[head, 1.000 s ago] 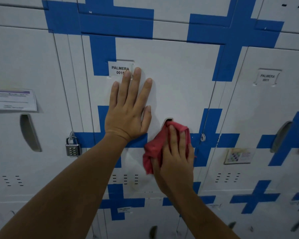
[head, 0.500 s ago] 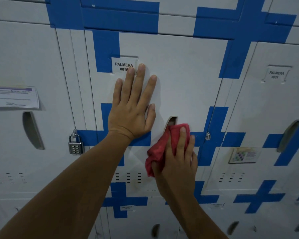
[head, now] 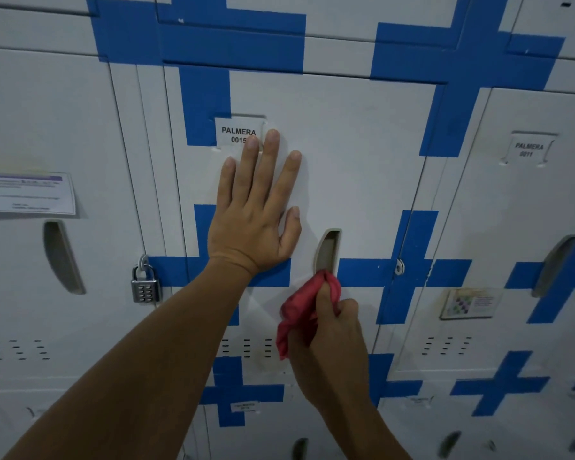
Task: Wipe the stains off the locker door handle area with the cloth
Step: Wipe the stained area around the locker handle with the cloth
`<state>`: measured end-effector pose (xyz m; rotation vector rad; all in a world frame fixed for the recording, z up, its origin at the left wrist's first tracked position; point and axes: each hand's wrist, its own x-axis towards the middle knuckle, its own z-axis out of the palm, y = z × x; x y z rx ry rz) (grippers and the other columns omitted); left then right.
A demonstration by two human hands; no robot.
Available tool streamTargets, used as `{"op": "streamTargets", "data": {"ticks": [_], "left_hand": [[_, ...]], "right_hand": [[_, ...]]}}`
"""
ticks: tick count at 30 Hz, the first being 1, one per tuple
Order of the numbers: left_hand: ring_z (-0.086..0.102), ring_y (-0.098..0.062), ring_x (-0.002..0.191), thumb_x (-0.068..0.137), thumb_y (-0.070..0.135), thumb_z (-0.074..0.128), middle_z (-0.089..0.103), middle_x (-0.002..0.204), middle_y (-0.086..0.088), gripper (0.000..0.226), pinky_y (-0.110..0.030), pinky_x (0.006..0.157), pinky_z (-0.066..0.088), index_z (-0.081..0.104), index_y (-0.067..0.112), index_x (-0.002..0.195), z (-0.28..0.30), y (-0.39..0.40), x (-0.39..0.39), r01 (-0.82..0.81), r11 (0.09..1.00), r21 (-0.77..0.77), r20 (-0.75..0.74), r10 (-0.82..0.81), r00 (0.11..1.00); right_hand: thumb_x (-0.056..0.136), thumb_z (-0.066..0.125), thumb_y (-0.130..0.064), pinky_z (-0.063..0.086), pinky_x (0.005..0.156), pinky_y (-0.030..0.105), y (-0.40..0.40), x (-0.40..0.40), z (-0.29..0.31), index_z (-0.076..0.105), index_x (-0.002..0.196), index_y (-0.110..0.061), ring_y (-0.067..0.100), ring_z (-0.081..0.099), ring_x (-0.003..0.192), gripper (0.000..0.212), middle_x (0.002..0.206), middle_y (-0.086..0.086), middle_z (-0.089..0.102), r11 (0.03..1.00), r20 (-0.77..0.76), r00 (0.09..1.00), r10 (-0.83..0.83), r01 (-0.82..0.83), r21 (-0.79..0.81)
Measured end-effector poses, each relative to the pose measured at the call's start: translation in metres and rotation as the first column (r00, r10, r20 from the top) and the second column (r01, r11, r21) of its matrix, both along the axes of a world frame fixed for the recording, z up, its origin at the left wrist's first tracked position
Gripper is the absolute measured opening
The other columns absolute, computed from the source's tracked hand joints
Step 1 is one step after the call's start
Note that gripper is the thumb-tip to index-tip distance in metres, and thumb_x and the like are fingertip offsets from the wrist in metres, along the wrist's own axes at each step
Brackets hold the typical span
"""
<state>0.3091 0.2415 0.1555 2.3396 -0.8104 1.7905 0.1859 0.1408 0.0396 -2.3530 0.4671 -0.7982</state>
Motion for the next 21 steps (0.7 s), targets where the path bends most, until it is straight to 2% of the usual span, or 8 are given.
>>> {"op": "streamTargets", "data": {"ticks": [4,7,10,12,14,16,18,21], "left_hand": [[0.013,-0.039,0.152,0.096,0.04,0.038,0.016,0.164,-0.02,0.072,-0.052,0.124,0.007,0.018,0.013,0.159,0.002,-0.001,0.0,0.007,1.0,-0.007,0.012,-0.007,1.0],[0.014,-0.039,0.152,0.095,0.04,0.039,0.018,0.163,-0.021,0.071,-0.052,0.124,0.007,0.02,0.013,0.158,0.002,-0.002,-0.001,0.012,1.0,-0.011,0.019,-0.012,1.0],[0.016,-0.04,0.151,0.095,0.04,0.039,0.02,0.163,-0.022,0.071,-0.052,0.124,0.007,0.021,0.012,0.158,0.002,-0.001,0.0,0.011,1.0,-0.01,0.032,-0.01,0.999],[0.014,-0.039,0.152,0.096,0.04,0.039,0.018,0.163,-0.021,0.072,-0.052,0.124,0.006,0.019,0.013,0.159,0.002,-0.001,0.0,0.008,1.0,-0.008,0.019,-0.008,1.0],[0.013,-0.039,0.152,0.096,0.04,0.039,0.017,0.164,-0.02,0.072,-0.052,0.124,0.006,0.018,0.013,0.159,0.002,-0.001,-0.001,0.005,1.0,-0.007,0.011,-0.005,1.0],[0.012,-0.039,0.152,0.096,0.04,0.039,0.016,0.164,-0.02,0.072,-0.051,0.124,0.006,0.017,0.013,0.159,0.002,-0.001,-0.001,0.004,1.0,-0.008,0.007,-0.004,1.0],[0.011,-0.038,0.152,0.096,0.04,0.039,0.016,0.164,-0.02,0.073,-0.052,0.124,0.005,0.015,0.013,0.159,0.002,0.0,-0.001,-0.004,1.0,-0.007,0.003,0.004,1.0],[0.012,-0.039,0.152,0.096,0.04,0.039,0.017,0.164,-0.021,0.072,-0.052,0.124,0.006,0.018,0.012,0.159,0.003,-0.001,-0.002,0.002,1.0,-0.008,0.012,-0.002,1.0]], "right_hand": [[0.085,0.067,-0.045,0.054,0.091,0.031,0.012,0.004,0.015,0.018,0.151,-0.026,0.015,0.052,0.107,0.084,0.119,-0.001,0.041,0.989,0.001,0.997,0.074,-0.074,0.131],[0.084,0.069,-0.043,0.057,0.084,0.031,0.012,0.01,0.037,0.021,0.152,-0.022,0.015,0.053,0.102,0.086,0.114,0.0,0.042,0.952,0.187,0.967,0.175,-0.215,0.218],[0.08,0.061,-0.056,0.057,0.074,0.028,0.007,0.012,0.045,0.024,0.15,-0.022,0.013,0.054,0.093,0.087,0.106,-0.002,0.044,0.981,0.293,0.944,0.153,-0.181,0.07],[0.08,0.054,-0.063,0.054,0.076,0.03,0.002,0.011,0.039,0.024,0.15,-0.02,0.014,0.053,0.092,0.087,0.108,0.0,0.05,0.993,0.228,0.97,0.089,-0.068,-0.099],[0.083,0.059,-0.057,0.053,0.085,0.037,-0.003,0.008,0.024,0.035,0.145,-0.015,0.019,0.057,0.096,0.078,0.113,0.005,0.059,0.985,0.096,0.993,0.071,-0.054,-0.167],[0.086,0.062,-0.052,0.048,0.1,0.04,-0.006,0.004,0.01,0.036,0.145,-0.017,0.022,0.057,0.109,0.073,0.126,0.007,0.058,0.989,-0.086,0.993,0.08,-0.089,-0.116],[0.089,0.06,-0.05,0.043,0.106,0.038,-0.004,0.0,0.007,0.028,0.148,-0.02,0.02,0.056,0.115,0.074,0.133,0.003,0.055,0.994,-0.184,0.98,0.081,-0.094,-0.063],[0.093,0.06,-0.04,0.047,0.098,0.034,0.006,0.003,0.016,0.035,0.142,-0.026,0.012,0.058,0.098,0.057,0.121,-0.001,0.061,0.984,-0.107,0.993,0.041,-0.021,0.174]]}}
